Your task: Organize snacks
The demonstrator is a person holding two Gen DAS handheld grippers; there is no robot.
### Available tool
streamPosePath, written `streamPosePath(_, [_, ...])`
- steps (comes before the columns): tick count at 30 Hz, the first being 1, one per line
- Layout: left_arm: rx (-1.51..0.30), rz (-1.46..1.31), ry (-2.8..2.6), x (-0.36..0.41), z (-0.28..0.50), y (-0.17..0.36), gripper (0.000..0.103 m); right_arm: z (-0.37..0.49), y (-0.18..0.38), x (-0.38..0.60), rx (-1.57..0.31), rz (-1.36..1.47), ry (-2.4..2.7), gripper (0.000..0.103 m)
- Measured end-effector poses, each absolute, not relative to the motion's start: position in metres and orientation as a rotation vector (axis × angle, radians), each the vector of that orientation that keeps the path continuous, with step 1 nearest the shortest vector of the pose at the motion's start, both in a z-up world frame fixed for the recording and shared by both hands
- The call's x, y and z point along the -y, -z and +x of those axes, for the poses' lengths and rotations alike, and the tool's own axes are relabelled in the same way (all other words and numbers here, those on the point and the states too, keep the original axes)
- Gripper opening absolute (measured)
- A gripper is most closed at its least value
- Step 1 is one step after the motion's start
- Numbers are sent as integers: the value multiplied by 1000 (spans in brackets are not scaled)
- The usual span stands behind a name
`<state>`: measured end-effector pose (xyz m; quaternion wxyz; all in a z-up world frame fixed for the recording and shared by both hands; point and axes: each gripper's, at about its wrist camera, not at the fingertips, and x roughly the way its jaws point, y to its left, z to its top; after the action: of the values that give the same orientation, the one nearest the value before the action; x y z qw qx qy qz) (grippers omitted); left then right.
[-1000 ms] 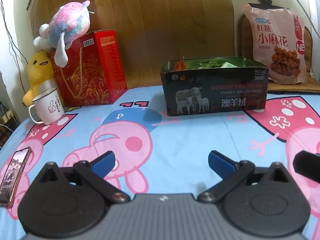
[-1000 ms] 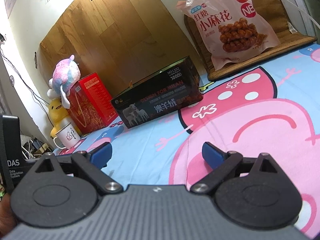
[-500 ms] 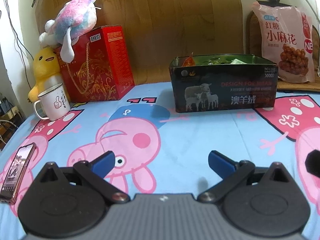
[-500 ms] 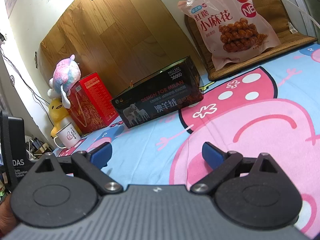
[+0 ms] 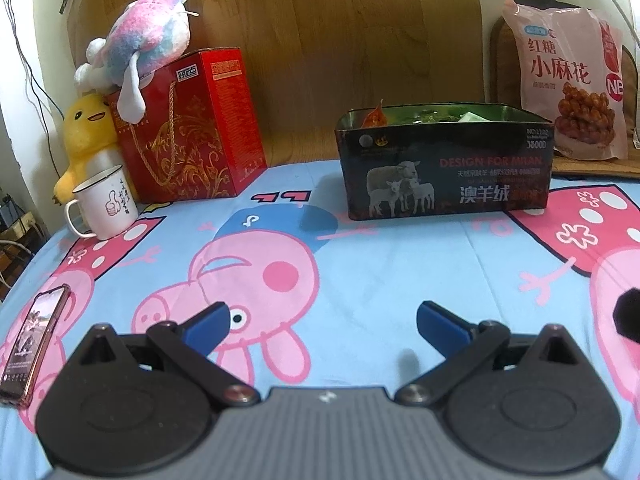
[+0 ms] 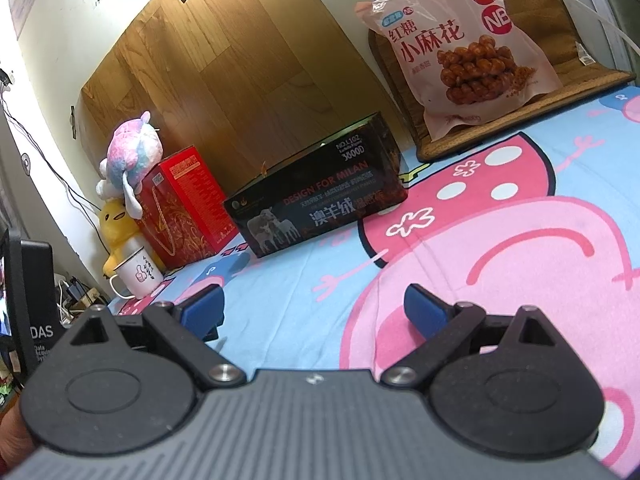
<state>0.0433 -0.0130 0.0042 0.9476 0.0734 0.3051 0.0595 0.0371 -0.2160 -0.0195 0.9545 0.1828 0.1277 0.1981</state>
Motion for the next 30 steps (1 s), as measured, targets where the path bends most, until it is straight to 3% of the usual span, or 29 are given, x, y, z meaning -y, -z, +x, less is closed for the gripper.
streamPosePath(30, [-569, 97, -32, 12, 30, -4, 103, 31, 17, 213, -197, 333, -360, 99])
